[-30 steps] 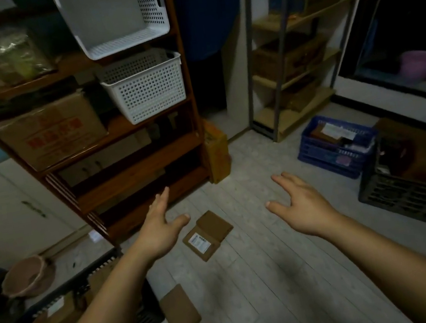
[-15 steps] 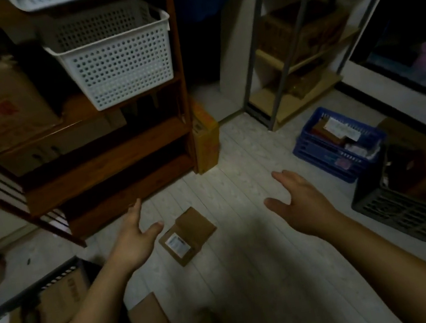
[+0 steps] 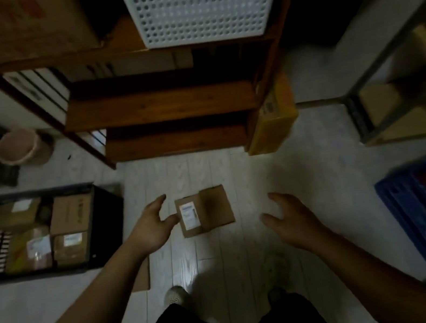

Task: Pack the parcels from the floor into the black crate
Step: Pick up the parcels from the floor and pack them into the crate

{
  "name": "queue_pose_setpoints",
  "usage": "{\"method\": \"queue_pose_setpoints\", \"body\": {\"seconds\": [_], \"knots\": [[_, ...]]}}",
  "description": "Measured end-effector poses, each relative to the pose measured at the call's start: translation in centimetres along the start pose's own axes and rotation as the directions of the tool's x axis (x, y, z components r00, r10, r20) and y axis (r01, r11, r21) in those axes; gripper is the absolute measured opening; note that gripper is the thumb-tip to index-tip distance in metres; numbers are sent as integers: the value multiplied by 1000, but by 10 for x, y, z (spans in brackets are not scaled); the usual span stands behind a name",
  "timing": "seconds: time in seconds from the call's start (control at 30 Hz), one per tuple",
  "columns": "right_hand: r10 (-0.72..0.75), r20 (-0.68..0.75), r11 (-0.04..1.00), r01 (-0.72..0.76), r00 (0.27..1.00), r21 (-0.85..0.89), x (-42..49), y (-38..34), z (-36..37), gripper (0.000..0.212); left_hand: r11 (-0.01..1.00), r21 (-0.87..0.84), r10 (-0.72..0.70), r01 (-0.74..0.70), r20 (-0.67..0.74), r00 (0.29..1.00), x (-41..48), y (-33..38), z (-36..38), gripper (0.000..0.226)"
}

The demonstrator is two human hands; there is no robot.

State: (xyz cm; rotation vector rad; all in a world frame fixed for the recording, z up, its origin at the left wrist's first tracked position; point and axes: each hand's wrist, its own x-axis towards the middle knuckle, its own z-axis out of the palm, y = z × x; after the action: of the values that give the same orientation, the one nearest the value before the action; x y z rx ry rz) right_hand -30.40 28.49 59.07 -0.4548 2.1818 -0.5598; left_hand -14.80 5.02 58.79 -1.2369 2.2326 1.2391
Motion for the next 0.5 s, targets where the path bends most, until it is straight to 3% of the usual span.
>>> {"method": "queue_pose_setpoints", "body": {"seconds": [0.23, 0.5], "knots": [[-34, 144, 994, 48, 989, -99, 138, 48, 33, 66, 979, -75, -183, 187, 60, 981, 83, -30, 98, 65], [-52, 194, 982, 86, 980, -169, 318, 133, 170, 68, 948, -192, -240, 254, 98, 966, 240, -127, 216, 58]]}}
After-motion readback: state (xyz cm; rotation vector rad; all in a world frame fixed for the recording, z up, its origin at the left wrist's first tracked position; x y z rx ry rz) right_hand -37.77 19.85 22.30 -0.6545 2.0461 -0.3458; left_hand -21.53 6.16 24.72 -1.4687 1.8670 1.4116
